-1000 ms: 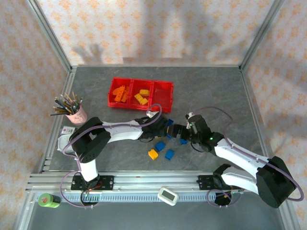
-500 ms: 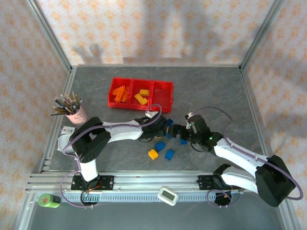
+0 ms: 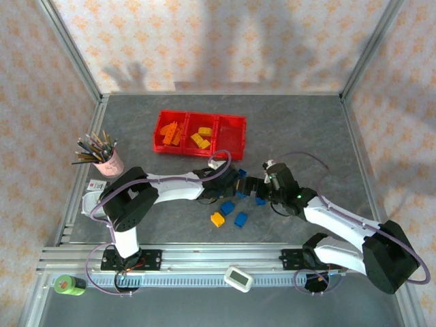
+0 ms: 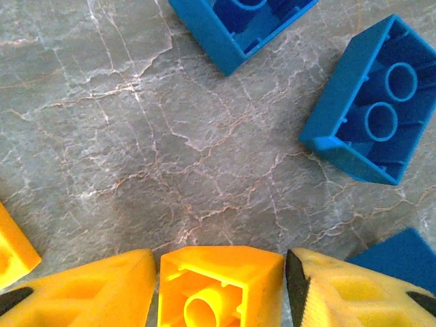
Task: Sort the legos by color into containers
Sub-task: Pick up the lego from the center of the table, then place the lego in the container.
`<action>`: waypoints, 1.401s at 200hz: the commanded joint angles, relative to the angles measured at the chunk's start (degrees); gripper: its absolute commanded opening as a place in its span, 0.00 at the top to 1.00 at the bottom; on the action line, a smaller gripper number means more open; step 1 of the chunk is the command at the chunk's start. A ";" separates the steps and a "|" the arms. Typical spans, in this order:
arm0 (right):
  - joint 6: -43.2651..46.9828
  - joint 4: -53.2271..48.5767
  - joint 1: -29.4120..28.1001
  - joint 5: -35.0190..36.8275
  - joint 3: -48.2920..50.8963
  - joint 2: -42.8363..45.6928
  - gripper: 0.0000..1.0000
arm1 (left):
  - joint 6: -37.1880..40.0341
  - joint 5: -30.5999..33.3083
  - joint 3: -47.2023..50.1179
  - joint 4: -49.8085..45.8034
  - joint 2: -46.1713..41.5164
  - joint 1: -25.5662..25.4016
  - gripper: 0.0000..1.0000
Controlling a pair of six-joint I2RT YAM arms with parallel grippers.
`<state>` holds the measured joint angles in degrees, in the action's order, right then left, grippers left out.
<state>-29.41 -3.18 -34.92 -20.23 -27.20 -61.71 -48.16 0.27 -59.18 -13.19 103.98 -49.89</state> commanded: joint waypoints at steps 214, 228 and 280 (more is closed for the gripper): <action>-0.11 9.24 -1.29 -6.99 -11.70 -9.51 0.00 | 8.80 8.73 -5.10 -6.26 -15.15 16.30 0.61; -0.47 9.49 -1.29 -6.42 -13.35 -10.88 0.00 | 10.25 8.45 -8.72 -6.41 -13.27 18.95 0.61; -0.18 8.01 -1.29 -3.61 -16.39 -12.47 0.00 | 14.24 8.59 -24.24 -7.33 1.20 25.17 0.61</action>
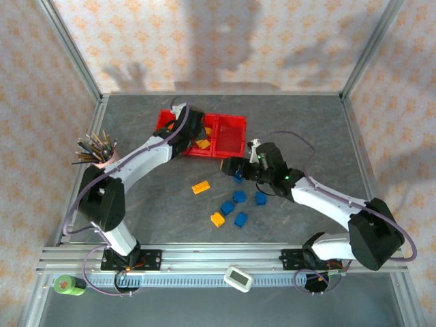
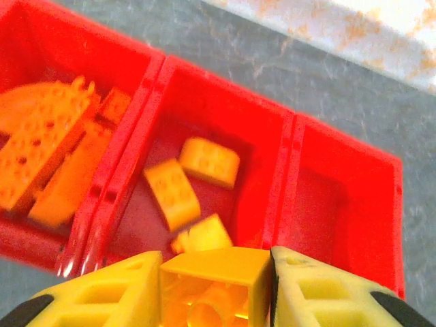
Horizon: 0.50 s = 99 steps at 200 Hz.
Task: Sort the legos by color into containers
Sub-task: Place the lego in the container.
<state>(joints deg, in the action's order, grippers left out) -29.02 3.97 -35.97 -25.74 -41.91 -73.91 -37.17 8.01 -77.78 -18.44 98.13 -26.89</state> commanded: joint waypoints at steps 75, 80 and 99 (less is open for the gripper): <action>-0.01 -0.62 0.02 3.06 -1.68 1.50 0.00 | 7.17 -0.82 -19.34 -8.06 18.36 3.87 0.39; 0.05 -0.78 0.02 3.07 -1.68 1.55 0.00 | 7.28 -0.82 -19.23 -8.34 18.06 3.87 0.38; 0.57 -1.09 0.10 2.44 -1.77 1.49 0.00 | 7.11 -1.59 -17.35 -9.08 15.73 3.82 0.37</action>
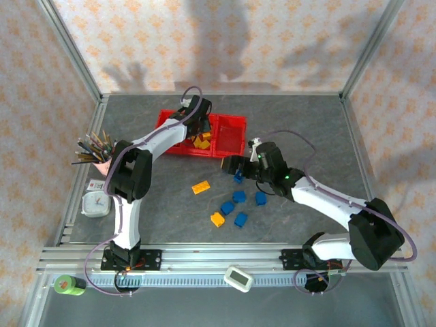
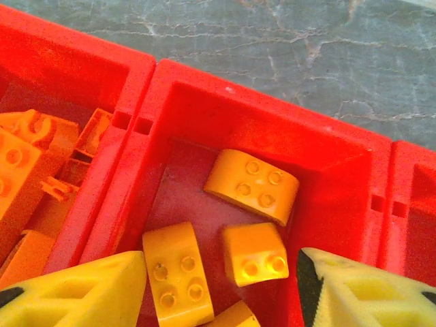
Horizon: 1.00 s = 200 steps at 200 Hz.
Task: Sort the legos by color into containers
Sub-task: Place the lego in the container, then pick up the lego from the center of the table.
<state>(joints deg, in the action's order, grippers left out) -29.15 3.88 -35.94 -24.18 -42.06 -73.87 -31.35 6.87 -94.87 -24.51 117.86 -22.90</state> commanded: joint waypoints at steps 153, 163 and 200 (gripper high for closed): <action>-0.69 0.10 -6.86 2.56 8.71 3.44 0.00 | -0.03 -8.02 40.29 8.09 -24.79 -12.70 0.28; -0.93 0.00 -6.86 2.84 9.00 3.83 0.00 | -0.02 -7.72 41.16 8.86 -24.14 -12.79 0.27; -1.32 -0.35 -6.85 4.44 9.89 5.89 0.00 | 0.45 -8.49 42.34 10.17 -21.72 -12.88 0.23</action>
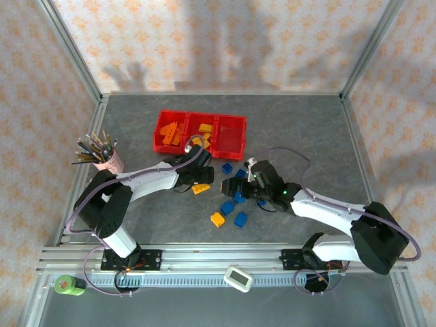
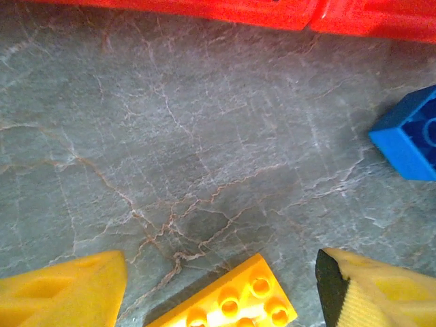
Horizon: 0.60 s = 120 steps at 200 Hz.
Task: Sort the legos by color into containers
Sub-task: Pick up the lego from the center of the table.
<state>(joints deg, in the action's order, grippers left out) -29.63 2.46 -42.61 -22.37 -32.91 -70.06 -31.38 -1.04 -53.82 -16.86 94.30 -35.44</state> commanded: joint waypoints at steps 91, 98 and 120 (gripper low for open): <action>-0.52 -0.18 -0.19 4.27 1.06 4.50 0.00 | -1.88 0.06 5.80 0.52 1.19 -5.77 0.22; -0.53 -0.09 -0.17 4.27 1.00 4.34 0.00 | -3.43 0.22 6.32 0.38 0.99 -6.36 0.22; -0.43 -0.08 -0.19 4.09 0.67 3.98 0.00 | -5.39 2.01 6.54 -1.11 1.02 -8.30 0.24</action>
<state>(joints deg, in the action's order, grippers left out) -30.00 2.39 -42.61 -19.70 -32.49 -66.57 -32.95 1.19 -48.97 -13.61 95.55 -41.23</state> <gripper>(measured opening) 0.997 0.772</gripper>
